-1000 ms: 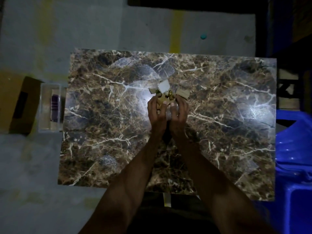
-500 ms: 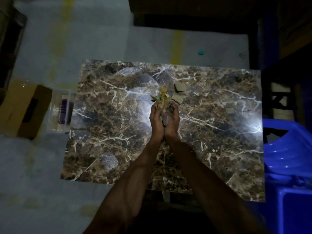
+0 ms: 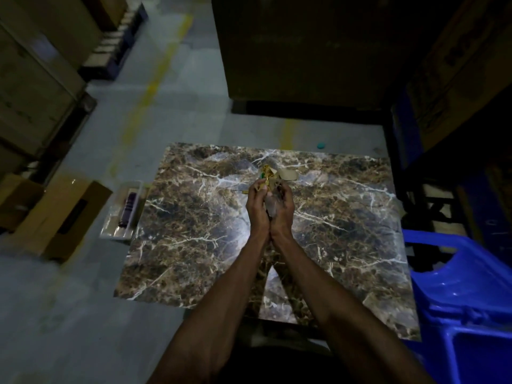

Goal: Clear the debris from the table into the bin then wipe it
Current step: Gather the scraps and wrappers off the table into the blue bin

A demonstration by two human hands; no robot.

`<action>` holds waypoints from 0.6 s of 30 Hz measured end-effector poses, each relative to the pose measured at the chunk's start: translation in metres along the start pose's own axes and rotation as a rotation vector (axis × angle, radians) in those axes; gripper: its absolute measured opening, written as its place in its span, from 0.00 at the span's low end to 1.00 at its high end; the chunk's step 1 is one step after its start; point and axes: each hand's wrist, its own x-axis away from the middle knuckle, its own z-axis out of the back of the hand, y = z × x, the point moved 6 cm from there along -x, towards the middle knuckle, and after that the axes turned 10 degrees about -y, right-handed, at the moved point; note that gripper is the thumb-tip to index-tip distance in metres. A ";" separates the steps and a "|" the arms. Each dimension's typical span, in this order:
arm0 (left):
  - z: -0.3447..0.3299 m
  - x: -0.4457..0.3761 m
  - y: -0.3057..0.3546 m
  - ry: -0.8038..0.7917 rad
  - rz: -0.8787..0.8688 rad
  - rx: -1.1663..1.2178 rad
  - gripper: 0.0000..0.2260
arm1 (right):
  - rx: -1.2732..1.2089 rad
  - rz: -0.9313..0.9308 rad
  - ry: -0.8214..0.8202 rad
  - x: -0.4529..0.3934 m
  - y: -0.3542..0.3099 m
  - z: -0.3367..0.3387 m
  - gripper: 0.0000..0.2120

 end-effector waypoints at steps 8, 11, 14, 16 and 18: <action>-0.024 0.041 0.036 -0.160 -0.102 -0.093 0.13 | -0.071 0.211 0.236 0.043 -0.035 0.015 0.24; -0.031 0.063 0.035 -0.254 -0.110 -0.082 0.12 | -0.146 0.257 0.289 0.067 -0.038 0.022 0.31; -0.045 0.086 0.024 -0.333 -0.072 -0.074 0.14 | -0.111 0.232 0.335 0.097 -0.041 0.034 0.30; -0.057 0.106 0.016 -0.397 -0.023 -0.083 0.19 | -0.100 0.272 0.419 0.118 -0.041 0.050 0.28; -0.072 0.130 0.011 -0.445 0.012 -0.054 0.15 | -0.100 0.260 0.495 0.141 -0.036 0.069 0.26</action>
